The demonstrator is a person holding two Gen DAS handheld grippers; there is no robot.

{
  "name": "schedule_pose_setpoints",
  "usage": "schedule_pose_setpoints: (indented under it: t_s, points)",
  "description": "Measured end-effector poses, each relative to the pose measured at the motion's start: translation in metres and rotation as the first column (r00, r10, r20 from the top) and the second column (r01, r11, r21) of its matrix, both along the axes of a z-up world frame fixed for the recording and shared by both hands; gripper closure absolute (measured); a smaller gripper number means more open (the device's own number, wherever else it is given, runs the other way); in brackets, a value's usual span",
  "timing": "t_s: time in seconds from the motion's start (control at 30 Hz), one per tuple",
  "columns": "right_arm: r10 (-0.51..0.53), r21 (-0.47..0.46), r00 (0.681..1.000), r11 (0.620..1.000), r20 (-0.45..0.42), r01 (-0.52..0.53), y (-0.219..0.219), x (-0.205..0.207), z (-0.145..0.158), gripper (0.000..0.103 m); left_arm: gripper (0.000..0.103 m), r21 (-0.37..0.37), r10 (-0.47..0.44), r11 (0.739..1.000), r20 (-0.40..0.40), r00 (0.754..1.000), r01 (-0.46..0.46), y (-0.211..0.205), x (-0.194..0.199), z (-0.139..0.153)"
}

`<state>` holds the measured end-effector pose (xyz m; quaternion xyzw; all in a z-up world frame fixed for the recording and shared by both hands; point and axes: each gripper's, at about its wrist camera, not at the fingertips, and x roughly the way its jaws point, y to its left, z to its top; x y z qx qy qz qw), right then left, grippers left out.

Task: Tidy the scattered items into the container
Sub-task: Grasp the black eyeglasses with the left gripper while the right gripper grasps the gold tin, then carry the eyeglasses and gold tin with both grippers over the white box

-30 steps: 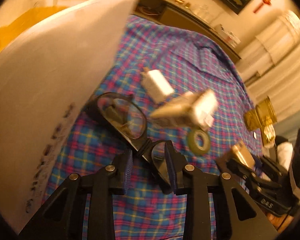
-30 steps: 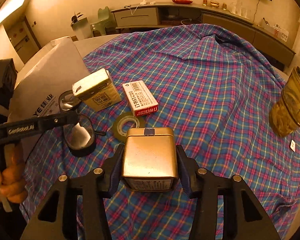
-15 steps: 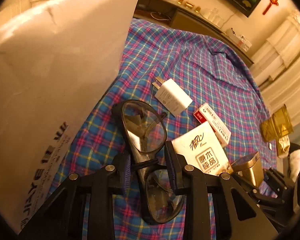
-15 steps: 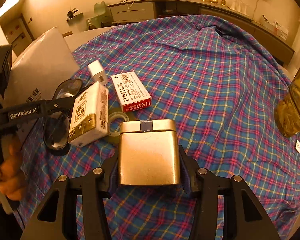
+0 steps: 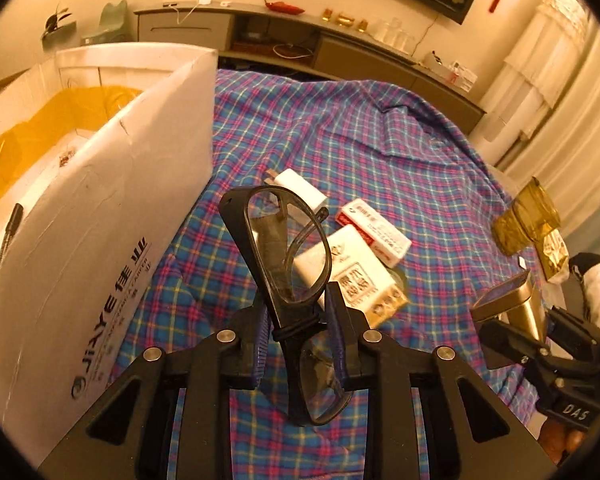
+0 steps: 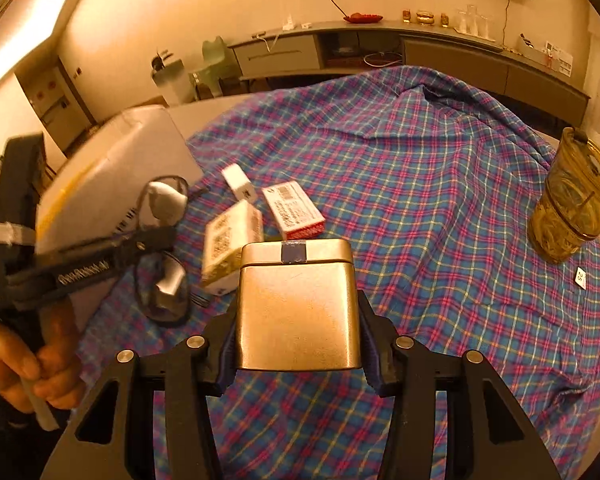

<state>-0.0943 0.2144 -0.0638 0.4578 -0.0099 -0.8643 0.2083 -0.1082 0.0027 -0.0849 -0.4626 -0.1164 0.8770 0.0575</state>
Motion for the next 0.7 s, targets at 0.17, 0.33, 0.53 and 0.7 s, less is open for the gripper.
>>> schedule_pose_setpoints:
  t_s: [0.17,0.33,0.53,0.7]
  points:
    - [-0.015,-0.086,1.0,0.996,-0.018,0.013,0.008,0.008,0.023,0.052,0.077,-0.033,-0.024,0.999,-0.036,0.999,0.023,0.018,0.014,0.018]
    - [-0.033,-0.106,0.999,0.994,-0.029,0.029,0.018,0.013,0.033,0.052,0.077,-0.079,-0.033,0.996,-0.051,0.998,0.029,0.027,0.026,0.027]
    - [-0.04,-0.159,0.999,0.987,-0.013,0.037,0.023,0.017,0.039,0.052,0.077,-0.103,-0.032,0.994,-0.101,0.994,0.022,0.035,0.046,0.052]
    - [-0.015,-0.186,0.997,0.983,-0.071,0.001,0.009,0.03,0.062,0.052,0.077,-0.097,-0.024,0.995,-0.138,0.99,0.011,0.036,0.067,0.082]
